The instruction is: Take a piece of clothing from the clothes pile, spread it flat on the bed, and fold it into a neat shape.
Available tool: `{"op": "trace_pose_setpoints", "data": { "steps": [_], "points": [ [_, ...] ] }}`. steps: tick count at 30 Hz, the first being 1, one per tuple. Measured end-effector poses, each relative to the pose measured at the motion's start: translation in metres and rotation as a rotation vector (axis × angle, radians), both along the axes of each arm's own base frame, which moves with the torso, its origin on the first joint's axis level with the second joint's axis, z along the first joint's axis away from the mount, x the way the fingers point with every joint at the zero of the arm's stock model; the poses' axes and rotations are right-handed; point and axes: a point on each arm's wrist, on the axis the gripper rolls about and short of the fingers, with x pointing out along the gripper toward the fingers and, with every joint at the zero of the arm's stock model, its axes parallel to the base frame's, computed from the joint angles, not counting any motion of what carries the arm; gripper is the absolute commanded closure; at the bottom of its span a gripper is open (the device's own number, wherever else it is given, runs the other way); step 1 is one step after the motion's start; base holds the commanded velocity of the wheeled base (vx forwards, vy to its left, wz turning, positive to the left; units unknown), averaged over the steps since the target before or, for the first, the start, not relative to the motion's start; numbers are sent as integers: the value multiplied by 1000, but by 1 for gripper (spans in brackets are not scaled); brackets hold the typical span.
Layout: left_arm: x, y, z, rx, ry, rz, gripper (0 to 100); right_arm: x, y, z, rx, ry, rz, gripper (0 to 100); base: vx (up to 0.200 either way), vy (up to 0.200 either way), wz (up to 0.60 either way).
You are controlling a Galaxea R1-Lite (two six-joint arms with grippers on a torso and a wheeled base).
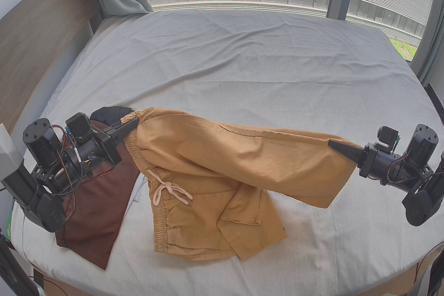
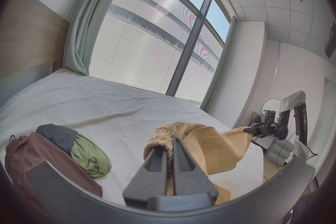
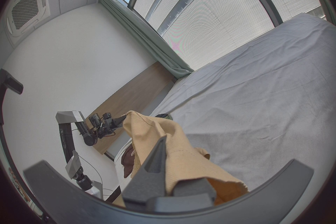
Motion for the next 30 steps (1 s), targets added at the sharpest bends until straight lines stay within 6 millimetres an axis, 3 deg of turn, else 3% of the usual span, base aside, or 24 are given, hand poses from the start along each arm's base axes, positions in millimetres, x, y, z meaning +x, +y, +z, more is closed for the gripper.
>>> {"op": "trace_pose_setpoints", "data": {
  "steps": [30],
  "points": [
    [3, 8, -6, 3, 19, 26, 100, 11, -20, 9, 18, -35, -72, 100, 0, 0, 0]
  ]
}}
